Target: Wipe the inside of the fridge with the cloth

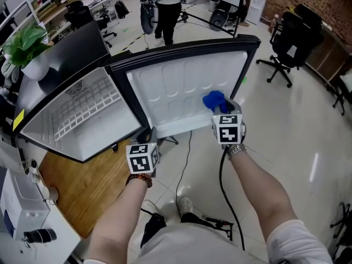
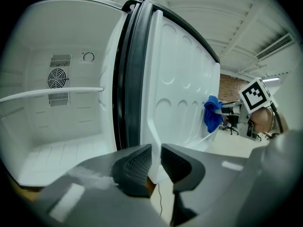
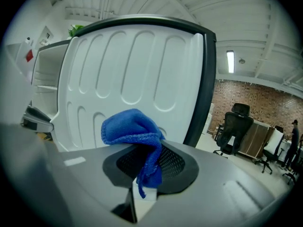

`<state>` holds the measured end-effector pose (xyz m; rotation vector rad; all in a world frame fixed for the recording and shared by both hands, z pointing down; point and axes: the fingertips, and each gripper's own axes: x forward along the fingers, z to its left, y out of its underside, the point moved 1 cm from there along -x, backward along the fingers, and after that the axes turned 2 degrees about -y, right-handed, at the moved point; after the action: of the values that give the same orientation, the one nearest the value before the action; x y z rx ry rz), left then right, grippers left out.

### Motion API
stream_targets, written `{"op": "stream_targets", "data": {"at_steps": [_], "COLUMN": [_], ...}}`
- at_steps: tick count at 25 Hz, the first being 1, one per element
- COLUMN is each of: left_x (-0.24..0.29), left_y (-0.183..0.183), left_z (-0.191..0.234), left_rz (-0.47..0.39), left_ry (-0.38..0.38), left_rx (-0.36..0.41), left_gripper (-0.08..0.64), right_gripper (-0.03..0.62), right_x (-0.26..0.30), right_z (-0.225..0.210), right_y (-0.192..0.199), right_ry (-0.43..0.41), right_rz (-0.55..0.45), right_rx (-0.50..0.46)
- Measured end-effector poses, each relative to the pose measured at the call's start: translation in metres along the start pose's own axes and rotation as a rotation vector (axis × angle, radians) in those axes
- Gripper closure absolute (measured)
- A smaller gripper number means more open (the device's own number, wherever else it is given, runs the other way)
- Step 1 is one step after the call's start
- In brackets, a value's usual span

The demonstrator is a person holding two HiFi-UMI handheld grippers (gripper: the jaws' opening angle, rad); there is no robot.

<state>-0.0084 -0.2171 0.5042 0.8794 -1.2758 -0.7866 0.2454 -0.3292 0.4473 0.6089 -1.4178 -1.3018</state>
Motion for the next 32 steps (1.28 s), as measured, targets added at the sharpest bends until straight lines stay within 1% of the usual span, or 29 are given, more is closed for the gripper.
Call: {"op": "stream_targets", "data": {"at_steps": [5, 9, 12, 16, 19, 21, 24, 27, 32], "left_x": [-0.001, 0.000, -0.001, -0.003, -0.008, -0.012, -0.019, -0.024, -0.030], "left_y": [0.000, 0.000, 0.000, 0.001, 0.003, 0.004, 0.007, 0.012, 0.020], "left_z": [0.000, -0.001, -0.003, -0.004, -0.006, -0.006, -0.003, 0.001, 0.006], "left_rz": [0.000, 0.000, -0.002, -0.004, -0.008, -0.011, -0.011, -0.009, 0.001], "left_ry": [-0.003, -0.001, 0.005, 0.018, 0.030, 0.038, 0.042, 0.042, 0.041], "left_rx": [-0.001, -0.001, 0.001, 0.008, 0.016, 0.022, 0.027, 0.026, 0.018], "left_gripper": [0.492, 0.492, 0.492, 0.492, 0.488, 0.483, 0.480, 0.480, 0.480], "right_gripper": [0.522, 0.522, 0.522, 0.522, 0.522, 0.522, 0.522, 0.522, 0.522], "right_x": [-0.001, -0.007, -0.013, -0.016, -0.013, -0.010, -0.005, 0.001, 0.013], "right_z": [-0.013, 0.000, 0.035, 0.103, 0.152, 0.178, 0.207, 0.227, 0.239], "right_y": [0.000, -0.001, -0.002, -0.003, 0.000, 0.001, 0.000, 0.000, 0.006], "right_ry": [0.019, -0.008, -0.078, -0.217, -0.321, -0.371, -0.419, -0.447, -0.452], "right_rz": [0.000, -0.013, -0.031, -0.046, -0.037, -0.028, -0.017, -0.006, 0.024], "right_rx": [0.009, 0.011, -0.005, -0.038, -0.057, -0.061, -0.071, -0.080, -0.077]}}
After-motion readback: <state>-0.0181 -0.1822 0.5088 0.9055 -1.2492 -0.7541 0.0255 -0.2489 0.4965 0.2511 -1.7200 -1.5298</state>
